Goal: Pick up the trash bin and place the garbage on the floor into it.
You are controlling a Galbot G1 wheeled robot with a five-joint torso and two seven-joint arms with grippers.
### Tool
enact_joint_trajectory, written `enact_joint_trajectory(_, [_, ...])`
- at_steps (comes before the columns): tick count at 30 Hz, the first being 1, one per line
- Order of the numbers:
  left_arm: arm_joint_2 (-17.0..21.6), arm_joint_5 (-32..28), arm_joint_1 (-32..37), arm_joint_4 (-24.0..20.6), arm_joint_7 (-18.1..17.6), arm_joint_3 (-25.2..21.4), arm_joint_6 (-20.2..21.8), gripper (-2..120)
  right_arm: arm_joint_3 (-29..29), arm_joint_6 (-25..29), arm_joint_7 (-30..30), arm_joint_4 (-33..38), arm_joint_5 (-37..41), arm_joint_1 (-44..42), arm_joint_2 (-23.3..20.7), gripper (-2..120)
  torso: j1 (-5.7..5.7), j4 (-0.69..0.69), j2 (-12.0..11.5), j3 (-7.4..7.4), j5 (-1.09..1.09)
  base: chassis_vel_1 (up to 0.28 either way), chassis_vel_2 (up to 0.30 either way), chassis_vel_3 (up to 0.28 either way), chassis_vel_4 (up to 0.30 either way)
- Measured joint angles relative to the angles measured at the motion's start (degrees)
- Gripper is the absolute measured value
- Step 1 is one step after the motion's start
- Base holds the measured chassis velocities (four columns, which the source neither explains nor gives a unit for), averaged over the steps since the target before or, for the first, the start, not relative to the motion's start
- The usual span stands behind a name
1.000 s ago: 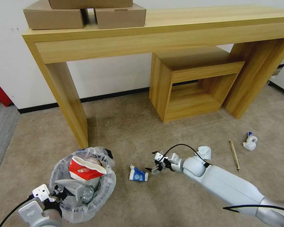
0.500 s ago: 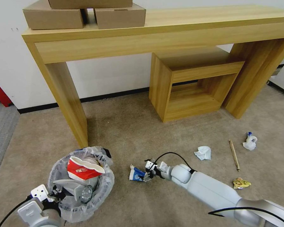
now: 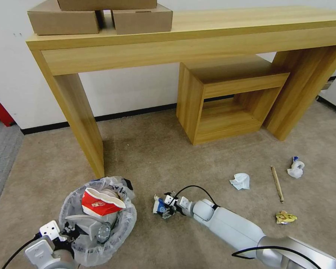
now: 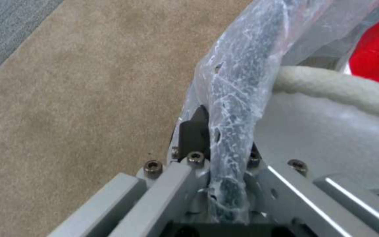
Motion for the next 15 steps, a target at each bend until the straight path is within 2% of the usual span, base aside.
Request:
enact_joint_trajectory(12, [0.47,0.13,0.00,0.41,0.05,0.29,-0.39,0,0.79,1.58,0.43,-3.96,-1.08,-0.14,1.72,99,0.00,0.00,0.00,0.00,0.01,0.000,0.000,0.000,0.000])
enact_joint_trajectory(15, [0.60,0.25,0.01,0.69,0.08,0.35,-0.53,0,1.27,1.47,1.39,-4.26,-1.03,-0.48,2.13,87,0.00,0.00,0.00,0.00,0.01,0.000,0.000,0.000,0.000])
